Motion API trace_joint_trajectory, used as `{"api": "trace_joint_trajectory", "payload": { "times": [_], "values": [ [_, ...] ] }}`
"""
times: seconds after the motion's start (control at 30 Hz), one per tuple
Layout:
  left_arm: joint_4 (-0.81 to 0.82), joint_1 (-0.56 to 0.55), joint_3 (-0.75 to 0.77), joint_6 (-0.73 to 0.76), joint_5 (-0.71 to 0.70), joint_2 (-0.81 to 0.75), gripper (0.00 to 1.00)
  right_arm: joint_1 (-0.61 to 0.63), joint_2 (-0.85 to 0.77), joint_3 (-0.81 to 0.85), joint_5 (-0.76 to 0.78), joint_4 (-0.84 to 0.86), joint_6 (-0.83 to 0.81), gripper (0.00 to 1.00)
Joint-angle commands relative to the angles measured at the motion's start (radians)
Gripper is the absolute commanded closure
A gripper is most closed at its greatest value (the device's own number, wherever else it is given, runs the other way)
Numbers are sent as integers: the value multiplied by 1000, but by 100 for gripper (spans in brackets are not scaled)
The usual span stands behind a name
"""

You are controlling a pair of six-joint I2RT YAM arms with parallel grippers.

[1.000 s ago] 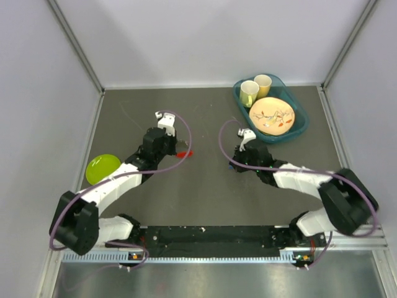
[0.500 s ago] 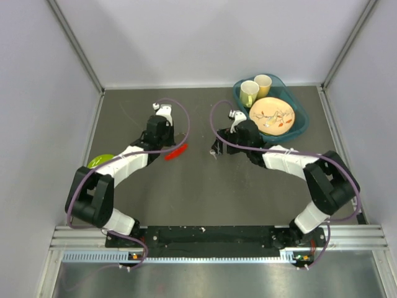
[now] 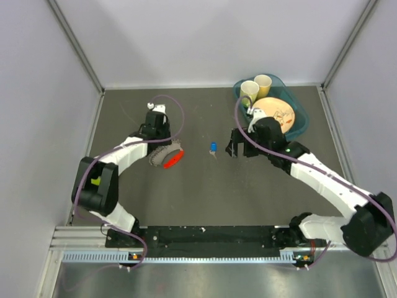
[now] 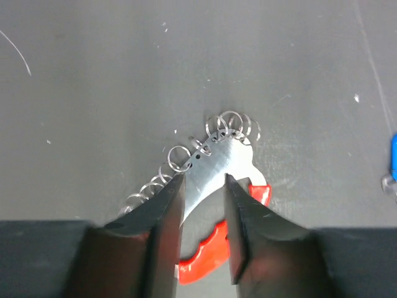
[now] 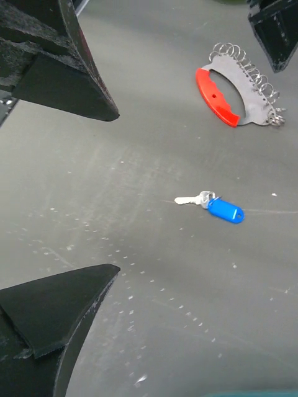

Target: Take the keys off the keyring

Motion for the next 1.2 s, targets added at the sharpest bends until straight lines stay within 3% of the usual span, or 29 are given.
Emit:
{"api": "trace_joint_trajectory", "payload": {
  "times": [0.0,0.13,0.17,0.2,0.33,0.4,0.5,0.77,1.17],
  "values": [
    [-75,2,74,4,30,-183,51,-2,-168,22,67,-161,45,1],
    [-120,2,72,44,111,-329,28,3,-278,92,79,-270,77,1],
    [-125,2,71,60,246,-361,25,3,-298,100,84,-290,100,1],
    [-123,0,69,69,321,-430,1,3,-344,104,92,-312,113,1],
    [-67,0,-16,18,605,-616,1,3,-458,89,67,-338,123,1],
    [39,0,-76,-20,720,-731,1,3,-490,82,52,-338,131,1],
    [154,0,-191,-94,794,-870,1,3,-551,60,21,-338,140,1],
    [184,0,-355,-140,757,-1109,1,4,-657,-21,7,-326,146,1],
    [133,0,-323,-95,763,-1083,1,3,-690,-50,32,-289,145,1]
  ]
}}
